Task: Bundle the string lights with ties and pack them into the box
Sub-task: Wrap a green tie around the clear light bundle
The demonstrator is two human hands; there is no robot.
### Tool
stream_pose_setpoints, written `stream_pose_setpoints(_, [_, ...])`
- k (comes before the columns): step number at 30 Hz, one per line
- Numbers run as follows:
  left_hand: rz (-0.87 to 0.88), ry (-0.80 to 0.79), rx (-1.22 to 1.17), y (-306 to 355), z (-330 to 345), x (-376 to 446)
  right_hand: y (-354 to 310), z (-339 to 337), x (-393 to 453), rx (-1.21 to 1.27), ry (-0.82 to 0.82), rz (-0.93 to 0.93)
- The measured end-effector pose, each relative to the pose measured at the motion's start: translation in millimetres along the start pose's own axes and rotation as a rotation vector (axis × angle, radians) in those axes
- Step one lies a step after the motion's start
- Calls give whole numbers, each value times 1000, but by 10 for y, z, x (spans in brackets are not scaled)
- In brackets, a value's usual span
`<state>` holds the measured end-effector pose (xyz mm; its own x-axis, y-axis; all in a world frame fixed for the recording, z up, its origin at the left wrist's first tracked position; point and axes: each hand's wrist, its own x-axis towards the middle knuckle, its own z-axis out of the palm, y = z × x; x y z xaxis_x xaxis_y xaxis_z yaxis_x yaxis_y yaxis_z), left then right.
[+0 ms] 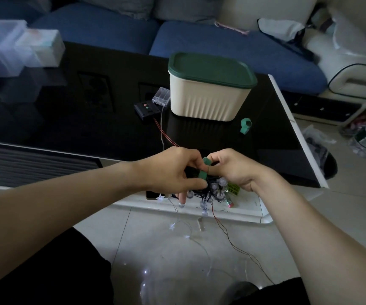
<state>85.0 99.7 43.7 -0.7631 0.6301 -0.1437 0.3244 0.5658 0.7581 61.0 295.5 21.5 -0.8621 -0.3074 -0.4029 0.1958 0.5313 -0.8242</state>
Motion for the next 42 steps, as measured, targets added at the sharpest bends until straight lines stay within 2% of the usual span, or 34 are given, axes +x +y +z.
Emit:
stream_pose_setpoints(7, [130, 207, 167, -47, 118, 96, 0, -22, -20, 146, 45, 126])
stream_pose_setpoints(11, [202, 319, 341, -11, 155, 124, -40, -78, -59, 259, 60, 172])
stream_pose_setpoints(14, [230, 322, 469, 47, 168, 165, -25, -112, -52, 314, 84, 179])
stream_pose_setpoints(19, [168, 304, 597, 87, 101, 203, -2, -102, -67, 491, 134, 129])
stream_pose_setpoints(21, [119, 294, 603, 55, 73, 203, -75, -93, -161, 445, 160, 68])
stream_pose_setpoints(23, [79, 284, 594, 40, 68, 215, -107, -99, -267, 220, 209, -51])
stream_pose_setpoints(26, [-9, 306, 530, 28, 89, 231, -142, -55, -383, -53, 213, -224])
stream_pose_setpoints(30, [-180, 284, 373, 33, 99, 249, -118, 23, -404, -245, 301, -334])
stream_pose_setpoints(32, [-254, 185, 217, 67, 101, 241, -87, 25, -383, -269, 331, -351])
stream_pose_setpoints(35, [-368, 42, -22, 111, 90, 182, -61, 25, -372, -272, 291, -352])
stream_pose_setpoints(42, [-438, 62, -392, 176, 14, 117, -117, 27, -336, -281, 295, -418])
